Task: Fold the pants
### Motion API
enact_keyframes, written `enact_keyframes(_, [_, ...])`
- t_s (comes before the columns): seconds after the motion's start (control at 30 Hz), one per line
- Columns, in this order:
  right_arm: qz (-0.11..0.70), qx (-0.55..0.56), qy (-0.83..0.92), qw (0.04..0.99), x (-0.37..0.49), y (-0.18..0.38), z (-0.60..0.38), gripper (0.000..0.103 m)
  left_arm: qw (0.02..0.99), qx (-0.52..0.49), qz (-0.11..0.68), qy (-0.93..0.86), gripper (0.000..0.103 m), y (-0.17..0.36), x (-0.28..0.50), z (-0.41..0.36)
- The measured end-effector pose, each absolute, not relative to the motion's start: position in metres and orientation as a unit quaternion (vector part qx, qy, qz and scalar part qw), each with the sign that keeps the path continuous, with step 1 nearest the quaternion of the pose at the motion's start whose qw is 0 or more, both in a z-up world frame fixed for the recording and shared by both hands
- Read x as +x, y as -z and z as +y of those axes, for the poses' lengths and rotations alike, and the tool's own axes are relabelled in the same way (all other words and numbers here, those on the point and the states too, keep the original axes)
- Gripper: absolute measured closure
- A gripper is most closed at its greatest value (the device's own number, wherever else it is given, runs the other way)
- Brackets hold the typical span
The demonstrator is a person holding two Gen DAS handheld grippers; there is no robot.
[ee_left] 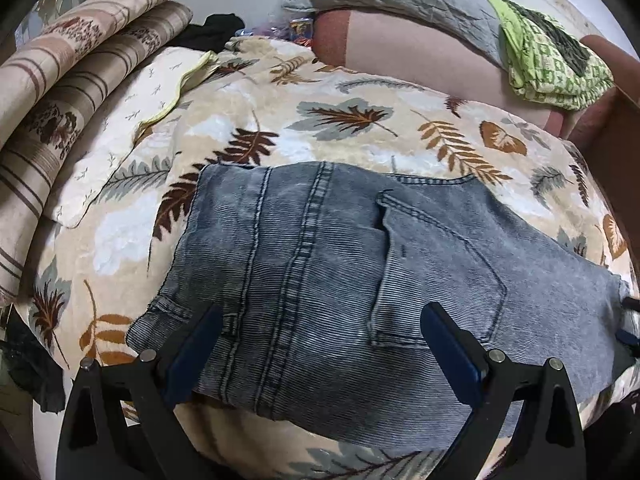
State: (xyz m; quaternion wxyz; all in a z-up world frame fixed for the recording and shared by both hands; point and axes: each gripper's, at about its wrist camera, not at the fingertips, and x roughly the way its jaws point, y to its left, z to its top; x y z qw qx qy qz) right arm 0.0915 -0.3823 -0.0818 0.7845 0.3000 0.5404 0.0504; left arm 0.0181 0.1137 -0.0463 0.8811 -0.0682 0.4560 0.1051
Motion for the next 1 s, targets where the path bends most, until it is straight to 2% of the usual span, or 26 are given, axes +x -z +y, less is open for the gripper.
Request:
enact_keyframes(0.2, [0.501, 0.306, -0.062, 0.808, 0.077, 0.049, -0.387, 0.007, 0.887, -0.063, 0.446, -0.103, 0.003, 0.036, 0.016, 0.109])
enact_keyframes(0.4, [0.452, 0.366, -0.04, 0.813, -0.005, 0.034, -0.439, 0.007, 0.889, -0.058, 0.448, -0.07, 0.003, 0.032, 0.027, 0.08])
enact_keyframes(0.6, [0.446, 0.416, 0.019, 0.792, -0.054, 0.053, -0.504, 0.007, 0.888, -0.035, 0.458, 0.005, 0.003, 0.033, 0.049, 0.007])
enact_keyframes(0.77, [0.443, 0.466, -0.031, 0.765, -0.034, 0.076, -0.504, 0.01, 0.88, -0.018, 0.47, 0.072, 0.003, 0.036, 0.056, -0.055])
enact_keyframes(0.83, [0.45, 0.486, -0.033, 0.748, -0.025, 0.089, -0.5, 0.015, 0.875, -0.007, 0.476, 0.085, 0.003, 0.041, 0.055, -0.074])
enact_keyframes(1.0, [0.435, 0.521, -0.047, 0.733, -0.015, 0.105, -0.497, 0.018, 0.866, 0.006, 0.49, 0.101, 0.003, 0.051, 0.057, -0.1])
